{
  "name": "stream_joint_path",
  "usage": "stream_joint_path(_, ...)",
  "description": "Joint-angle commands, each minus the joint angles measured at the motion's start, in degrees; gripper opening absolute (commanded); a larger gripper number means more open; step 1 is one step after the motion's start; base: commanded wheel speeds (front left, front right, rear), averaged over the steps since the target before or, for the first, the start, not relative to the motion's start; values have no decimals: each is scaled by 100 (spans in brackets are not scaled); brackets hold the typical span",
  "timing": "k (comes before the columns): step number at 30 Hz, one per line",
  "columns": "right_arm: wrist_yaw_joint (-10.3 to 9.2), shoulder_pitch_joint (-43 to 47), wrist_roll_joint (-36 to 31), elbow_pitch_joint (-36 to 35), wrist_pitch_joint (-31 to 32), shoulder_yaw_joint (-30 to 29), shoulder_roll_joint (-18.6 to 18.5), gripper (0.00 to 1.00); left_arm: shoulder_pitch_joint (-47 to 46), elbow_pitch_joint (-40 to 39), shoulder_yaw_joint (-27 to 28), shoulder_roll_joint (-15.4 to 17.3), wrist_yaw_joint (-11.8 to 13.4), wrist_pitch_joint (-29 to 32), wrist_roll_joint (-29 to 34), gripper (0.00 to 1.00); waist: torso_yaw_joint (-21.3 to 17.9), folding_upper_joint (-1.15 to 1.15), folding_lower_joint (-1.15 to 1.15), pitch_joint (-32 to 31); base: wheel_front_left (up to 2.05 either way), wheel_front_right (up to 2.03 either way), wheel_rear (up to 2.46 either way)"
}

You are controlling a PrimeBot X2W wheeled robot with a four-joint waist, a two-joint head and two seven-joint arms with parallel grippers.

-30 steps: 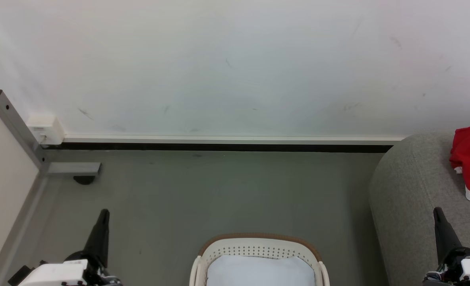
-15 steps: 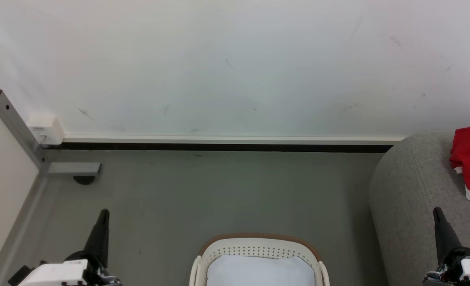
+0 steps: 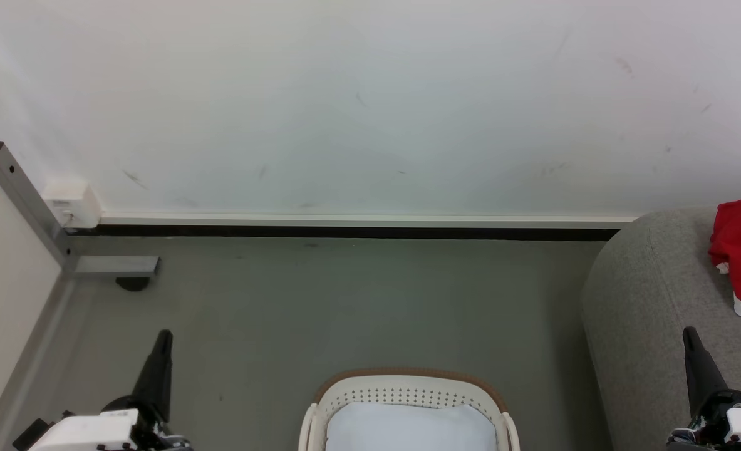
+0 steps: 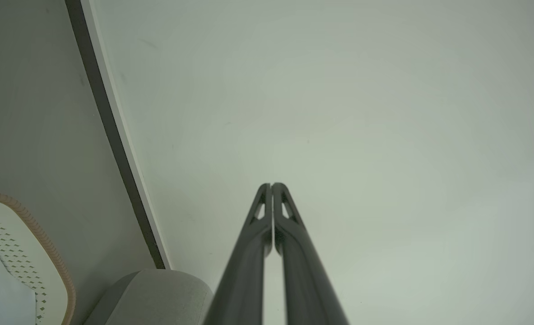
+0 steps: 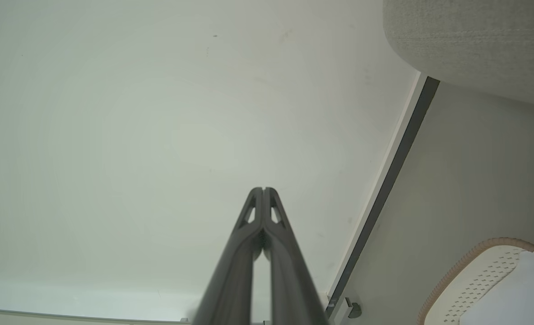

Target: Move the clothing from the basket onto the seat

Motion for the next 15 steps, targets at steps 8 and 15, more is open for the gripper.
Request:
stream_joint_path(8, -12, -33, 30, -17, -31, 5, -61, 0, -57, 3, 16, 12, 3, 22, -71, 0, 0, 0, 0, 0, 0, 0, 0)
stream_joint_path(15, -12, -33, 37, -18, -29, 12, -67, 0, -57, 3, 16, 12, 3, 22, -71, 0, 0, 0, 0, 0, 0, 0, 0)
